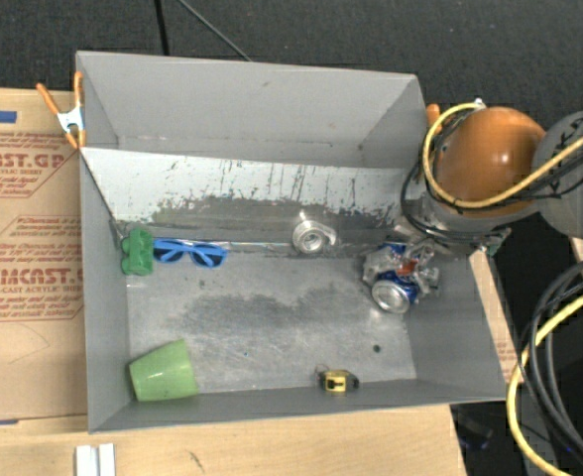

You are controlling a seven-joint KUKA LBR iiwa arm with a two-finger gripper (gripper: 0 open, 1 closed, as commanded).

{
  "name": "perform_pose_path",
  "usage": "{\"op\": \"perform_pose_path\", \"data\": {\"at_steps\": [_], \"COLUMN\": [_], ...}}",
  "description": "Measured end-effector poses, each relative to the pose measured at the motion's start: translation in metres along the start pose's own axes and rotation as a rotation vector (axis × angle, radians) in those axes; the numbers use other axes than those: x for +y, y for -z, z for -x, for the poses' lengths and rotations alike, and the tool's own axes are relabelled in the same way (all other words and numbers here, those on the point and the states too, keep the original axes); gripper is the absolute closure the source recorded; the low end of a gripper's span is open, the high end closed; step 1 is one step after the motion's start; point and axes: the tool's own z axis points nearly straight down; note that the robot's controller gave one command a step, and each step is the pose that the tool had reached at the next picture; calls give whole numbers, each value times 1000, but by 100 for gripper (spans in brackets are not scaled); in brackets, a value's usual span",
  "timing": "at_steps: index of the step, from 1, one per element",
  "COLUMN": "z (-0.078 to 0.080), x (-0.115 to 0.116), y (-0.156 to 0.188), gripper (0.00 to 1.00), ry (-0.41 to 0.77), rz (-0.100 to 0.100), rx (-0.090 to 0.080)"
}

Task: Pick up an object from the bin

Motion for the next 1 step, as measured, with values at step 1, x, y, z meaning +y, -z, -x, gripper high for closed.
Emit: {"op": "perform_pose_path", "data": {"at_steps": [1], "z": [9], "x": [4], "y": [141], "gripper": [100], "ry": [12], "rz": [-11], "rx": [12]}}
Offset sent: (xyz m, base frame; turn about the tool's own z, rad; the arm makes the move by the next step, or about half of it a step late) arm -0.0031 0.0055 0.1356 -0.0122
